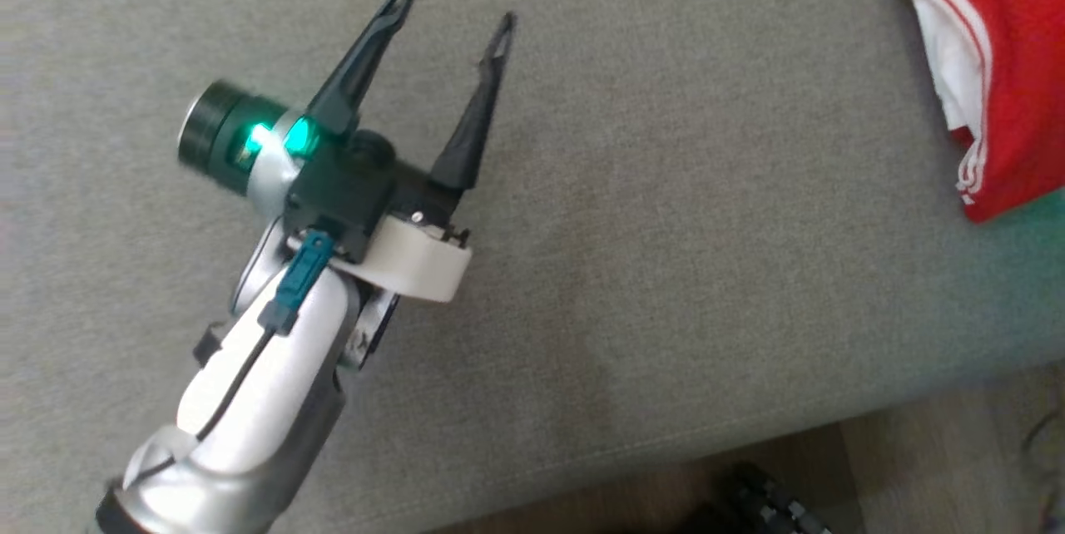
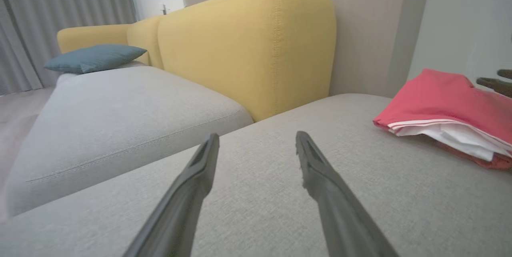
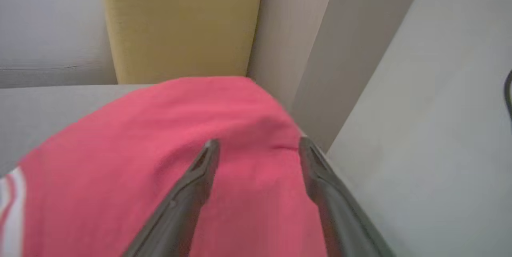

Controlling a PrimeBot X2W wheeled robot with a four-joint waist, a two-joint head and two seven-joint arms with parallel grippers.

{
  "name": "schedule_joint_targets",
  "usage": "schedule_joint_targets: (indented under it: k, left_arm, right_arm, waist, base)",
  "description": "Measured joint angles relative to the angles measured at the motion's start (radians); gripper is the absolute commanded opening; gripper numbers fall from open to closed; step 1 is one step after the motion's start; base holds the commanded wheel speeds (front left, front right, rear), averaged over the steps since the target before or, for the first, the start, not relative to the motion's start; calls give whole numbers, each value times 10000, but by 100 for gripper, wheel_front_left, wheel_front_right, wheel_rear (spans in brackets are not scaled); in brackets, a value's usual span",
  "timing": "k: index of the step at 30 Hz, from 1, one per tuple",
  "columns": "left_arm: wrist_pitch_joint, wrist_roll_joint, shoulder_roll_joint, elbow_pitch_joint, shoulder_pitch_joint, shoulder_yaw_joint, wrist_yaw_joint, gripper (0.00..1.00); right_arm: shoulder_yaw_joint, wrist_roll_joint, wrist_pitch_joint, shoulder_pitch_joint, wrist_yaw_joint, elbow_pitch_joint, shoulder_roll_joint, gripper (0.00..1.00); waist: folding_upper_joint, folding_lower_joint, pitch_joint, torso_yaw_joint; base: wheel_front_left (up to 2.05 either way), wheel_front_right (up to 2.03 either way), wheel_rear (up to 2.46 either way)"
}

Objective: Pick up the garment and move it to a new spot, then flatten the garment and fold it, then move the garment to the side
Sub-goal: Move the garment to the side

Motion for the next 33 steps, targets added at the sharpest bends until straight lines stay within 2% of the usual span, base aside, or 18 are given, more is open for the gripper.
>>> schedule_joint_targets:
  k: [8,17,23,33]
  left_arm:
    - [-86,-537,2,205,1429,435,537,100]
    - [-100,-1216,-15,213,2863,1147,1124,100]
    - [-100,-1419,29,199,3782,1732,1392,100]
    - [-100,-1672,359,370,5043,2004,1346,100]
  right_arm:
    - [2050,899,-353,2611,2,-1906,1152,100]
    - [4100,1578,-322,4074,0,-3613,1484,100]
    - [4554,1718,-56,4791,0,-4163,1557,100]
    - [4516,1722,437,6035,0,-4663,1739,100]
  waist:
    - [0,-1,-1115,328]
    - [0,-1,-2308,1046]
    - [0,-1,-3048,1613]
    - [0,-1,-4265,2066]
  base:
    - [0,0,0]
    - [0,0,0]
    - [0,0,0]
    - [0,0,0]
